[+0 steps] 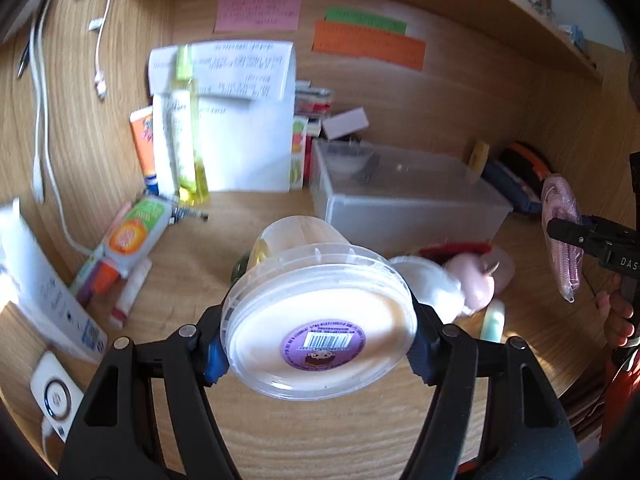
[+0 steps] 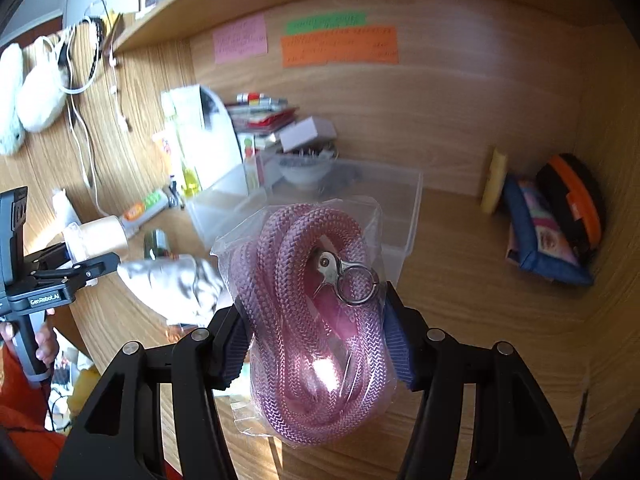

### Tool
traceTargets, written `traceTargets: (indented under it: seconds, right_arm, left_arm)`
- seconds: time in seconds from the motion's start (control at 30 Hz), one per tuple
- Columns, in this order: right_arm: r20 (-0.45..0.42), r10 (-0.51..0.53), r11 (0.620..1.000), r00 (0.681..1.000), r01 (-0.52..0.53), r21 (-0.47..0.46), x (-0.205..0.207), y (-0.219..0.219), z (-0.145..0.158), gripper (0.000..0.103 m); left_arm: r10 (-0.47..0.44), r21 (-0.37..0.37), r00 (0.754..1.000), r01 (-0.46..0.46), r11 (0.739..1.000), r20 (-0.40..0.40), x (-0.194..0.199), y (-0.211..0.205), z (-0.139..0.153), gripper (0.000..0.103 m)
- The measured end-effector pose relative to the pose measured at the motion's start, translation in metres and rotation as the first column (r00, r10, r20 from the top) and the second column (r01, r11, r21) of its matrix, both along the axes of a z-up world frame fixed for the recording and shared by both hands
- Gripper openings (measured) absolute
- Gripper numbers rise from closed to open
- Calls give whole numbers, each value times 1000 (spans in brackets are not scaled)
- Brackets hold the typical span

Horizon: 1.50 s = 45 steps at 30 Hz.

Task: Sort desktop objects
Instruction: 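Carry the white tub with the left tool while the right tool carries the bagged pink rope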

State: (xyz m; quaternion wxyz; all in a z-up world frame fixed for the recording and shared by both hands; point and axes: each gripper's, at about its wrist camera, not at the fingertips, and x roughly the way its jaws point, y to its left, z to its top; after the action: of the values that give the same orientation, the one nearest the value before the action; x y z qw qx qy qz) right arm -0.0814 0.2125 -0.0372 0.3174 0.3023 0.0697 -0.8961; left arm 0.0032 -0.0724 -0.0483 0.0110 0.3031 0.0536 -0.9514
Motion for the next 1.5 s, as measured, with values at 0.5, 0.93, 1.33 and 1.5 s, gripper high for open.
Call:
traceTargets:
  seconds: [0.5, 0.93, 1.33, 1.5]
  right_arm:
    - [-81, -23, 997, 996, 17, -77, -35, -12, 39, 55]
    - [-57, 4, 998, 998, -8, -63, -91, -42, 53, 55]
    - [-20, -53, 996, 998, 54, 76, -139, -73, 17, 55]
    - [85, -64, 992, 994, 54, 111, -162, -73, -12, 55]
  left_arm:
    - [-114, -8, 990, 114, 994, -81, -67, 5, 57, 69]
    - [-187, -4, 982, 187, 982, -36, -144, 26, 63, 69]
    - [-234, 21, 969, 233, 972, 85, -203, 44, 22, 69]
    - [-238, 43, 961, 234, 971, 143, -214, 43, 0, 69]
